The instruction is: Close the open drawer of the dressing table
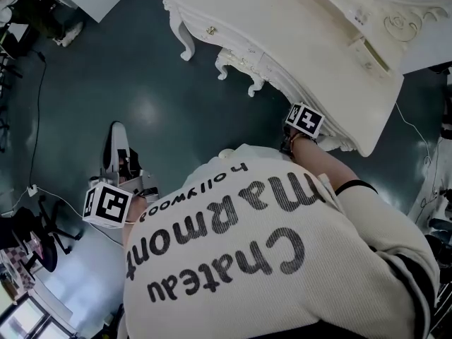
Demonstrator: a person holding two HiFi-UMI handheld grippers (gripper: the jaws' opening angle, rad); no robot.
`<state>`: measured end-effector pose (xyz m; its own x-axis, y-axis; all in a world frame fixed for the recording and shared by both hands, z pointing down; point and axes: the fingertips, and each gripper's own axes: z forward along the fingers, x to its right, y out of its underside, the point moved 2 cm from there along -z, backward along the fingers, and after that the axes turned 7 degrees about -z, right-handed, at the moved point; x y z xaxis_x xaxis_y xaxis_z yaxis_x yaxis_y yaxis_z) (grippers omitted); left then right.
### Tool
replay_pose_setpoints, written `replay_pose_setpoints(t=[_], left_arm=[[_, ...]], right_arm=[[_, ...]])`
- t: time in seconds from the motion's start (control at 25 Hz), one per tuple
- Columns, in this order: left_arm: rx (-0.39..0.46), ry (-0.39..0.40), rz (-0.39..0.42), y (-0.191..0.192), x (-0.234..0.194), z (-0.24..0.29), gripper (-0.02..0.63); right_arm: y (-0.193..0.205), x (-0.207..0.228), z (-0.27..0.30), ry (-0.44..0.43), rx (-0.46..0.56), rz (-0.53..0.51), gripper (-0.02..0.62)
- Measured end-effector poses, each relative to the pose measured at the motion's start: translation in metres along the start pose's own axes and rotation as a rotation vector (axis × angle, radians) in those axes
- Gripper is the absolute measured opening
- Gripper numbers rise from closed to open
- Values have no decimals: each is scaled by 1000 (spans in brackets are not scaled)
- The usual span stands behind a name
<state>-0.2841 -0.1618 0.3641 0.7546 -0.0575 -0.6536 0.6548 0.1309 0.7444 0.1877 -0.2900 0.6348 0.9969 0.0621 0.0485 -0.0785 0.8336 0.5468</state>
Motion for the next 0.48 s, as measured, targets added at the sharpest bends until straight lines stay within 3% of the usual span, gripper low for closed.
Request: replay_pose_setpoints(t=[0.48], left_arm=[[11,-13,-5,0,-3,2,9]], right_arm=[[-8,4,5,20,3,-15,124]])
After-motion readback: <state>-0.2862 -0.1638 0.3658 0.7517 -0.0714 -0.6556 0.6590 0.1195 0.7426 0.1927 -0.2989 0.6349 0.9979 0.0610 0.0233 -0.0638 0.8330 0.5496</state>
